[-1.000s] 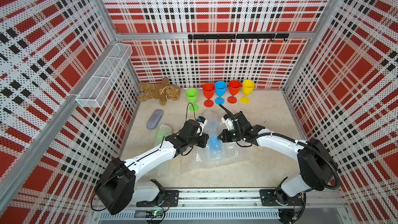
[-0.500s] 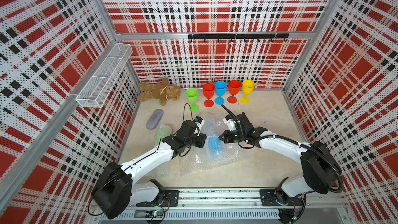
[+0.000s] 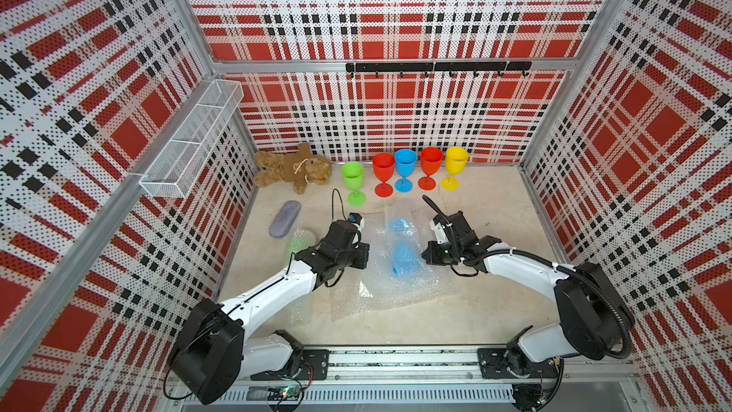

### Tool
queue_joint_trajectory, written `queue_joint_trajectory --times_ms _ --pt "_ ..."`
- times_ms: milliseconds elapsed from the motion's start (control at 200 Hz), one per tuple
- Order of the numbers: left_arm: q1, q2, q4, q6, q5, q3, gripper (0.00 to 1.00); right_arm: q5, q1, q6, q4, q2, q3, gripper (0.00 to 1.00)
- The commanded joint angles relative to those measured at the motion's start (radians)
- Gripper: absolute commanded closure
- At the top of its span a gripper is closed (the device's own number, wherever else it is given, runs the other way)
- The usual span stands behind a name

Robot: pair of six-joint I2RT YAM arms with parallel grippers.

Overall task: Unpack wine glasses from bubble wrap
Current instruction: Unwrap the bubble wrap.

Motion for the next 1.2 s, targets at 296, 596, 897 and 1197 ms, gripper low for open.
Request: queue_joint_trajectory --times_ms 296,596,897,1197 --pt "-0.018 0.008 -0.02 -0.02 0.014 -0.006 1.0 0.052 0.002 -0.033 -0.066 -0.077 0.057 0.79" --pt "-0.028 -0.015 0.005 -0.06 0.021 -0.001 1.0 0.104 0.073 -0.132 -0.209 -0.086 0.25 0.37" --pt "-0.025 -0.119 0.053 -0.104 0.029 0.006 1.0 0.22 0.207 -0.125 -0.241 0.106 0.36 0.25" --pt "-0.026 -0.129 0.052 -0.104 0.031 -0.022 1.0 0.291 0.208 -0.103 -0.211 0.146 0.333 0.57"
